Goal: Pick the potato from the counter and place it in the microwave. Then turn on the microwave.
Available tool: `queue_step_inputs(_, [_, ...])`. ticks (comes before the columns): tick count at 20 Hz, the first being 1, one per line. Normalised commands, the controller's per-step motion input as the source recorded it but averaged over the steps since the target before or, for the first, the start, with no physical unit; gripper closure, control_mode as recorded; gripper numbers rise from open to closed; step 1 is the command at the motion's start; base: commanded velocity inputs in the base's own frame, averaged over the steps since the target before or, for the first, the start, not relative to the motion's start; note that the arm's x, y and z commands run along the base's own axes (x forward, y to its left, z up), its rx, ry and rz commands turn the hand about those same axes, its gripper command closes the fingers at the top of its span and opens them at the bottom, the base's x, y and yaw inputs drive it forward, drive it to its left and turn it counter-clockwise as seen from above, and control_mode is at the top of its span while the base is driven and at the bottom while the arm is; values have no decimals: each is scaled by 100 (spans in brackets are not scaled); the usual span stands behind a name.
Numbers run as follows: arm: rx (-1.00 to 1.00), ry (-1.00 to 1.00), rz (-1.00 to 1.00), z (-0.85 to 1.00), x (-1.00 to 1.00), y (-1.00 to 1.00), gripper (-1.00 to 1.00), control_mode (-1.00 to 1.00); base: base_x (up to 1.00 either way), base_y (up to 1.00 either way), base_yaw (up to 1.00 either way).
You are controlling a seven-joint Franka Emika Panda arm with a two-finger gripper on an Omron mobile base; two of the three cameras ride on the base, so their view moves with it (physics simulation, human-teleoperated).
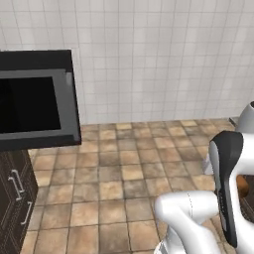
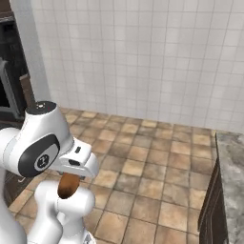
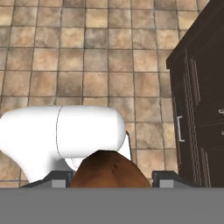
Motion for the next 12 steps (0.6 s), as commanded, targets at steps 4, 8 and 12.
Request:
queue_step_inputs(4, [0, 0, 0, 0, 0, 0, 100, 100, 84, -11, -2])
queue_step_inputs(8, [0, 0, 0, 0, 0, 0, 100, 100, 84, -13, -1])
queue_step_inputs(12, [0, 0, 0, 0, 0, 0, 100, 100, 81, -15, 0])
